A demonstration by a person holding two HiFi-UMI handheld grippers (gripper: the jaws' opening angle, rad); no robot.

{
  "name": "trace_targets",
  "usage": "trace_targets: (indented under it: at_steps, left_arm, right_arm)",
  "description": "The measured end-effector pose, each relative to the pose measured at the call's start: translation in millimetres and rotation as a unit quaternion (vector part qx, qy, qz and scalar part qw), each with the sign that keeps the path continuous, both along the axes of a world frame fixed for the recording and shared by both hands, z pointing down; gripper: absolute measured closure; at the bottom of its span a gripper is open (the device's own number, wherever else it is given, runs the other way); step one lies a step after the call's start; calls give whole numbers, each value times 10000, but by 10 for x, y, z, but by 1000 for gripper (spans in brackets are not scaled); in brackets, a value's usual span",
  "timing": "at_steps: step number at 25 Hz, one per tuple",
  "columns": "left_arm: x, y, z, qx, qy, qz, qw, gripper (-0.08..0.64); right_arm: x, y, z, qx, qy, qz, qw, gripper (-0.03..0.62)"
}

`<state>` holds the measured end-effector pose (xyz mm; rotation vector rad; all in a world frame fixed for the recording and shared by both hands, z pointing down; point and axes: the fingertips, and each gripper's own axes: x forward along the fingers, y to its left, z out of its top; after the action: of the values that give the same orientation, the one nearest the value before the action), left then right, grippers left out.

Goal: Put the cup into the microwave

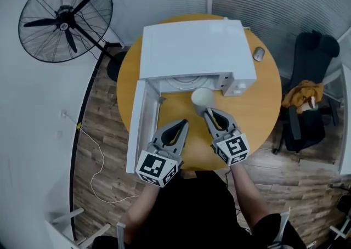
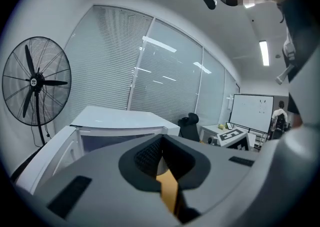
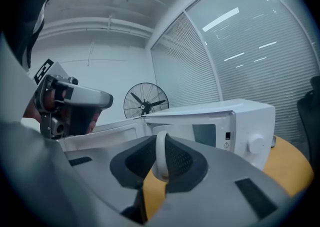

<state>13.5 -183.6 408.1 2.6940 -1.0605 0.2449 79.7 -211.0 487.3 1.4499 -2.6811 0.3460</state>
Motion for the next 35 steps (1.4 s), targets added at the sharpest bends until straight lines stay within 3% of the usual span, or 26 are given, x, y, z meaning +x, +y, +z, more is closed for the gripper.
trace_targets:
  at_steps: [15, 35]
  left_arm:
    - [19, -227, 192, -248, -32, -790, 9966, 565]
    - [-56, -182, 255, -317, -85, -1049, 9939, 565]
  right_arm:
    - [-100, -863, 636, -149, 321, -371, 9987, 541]
    - [-313, -1276, 941, -282, 432, -440, 9977, 540]
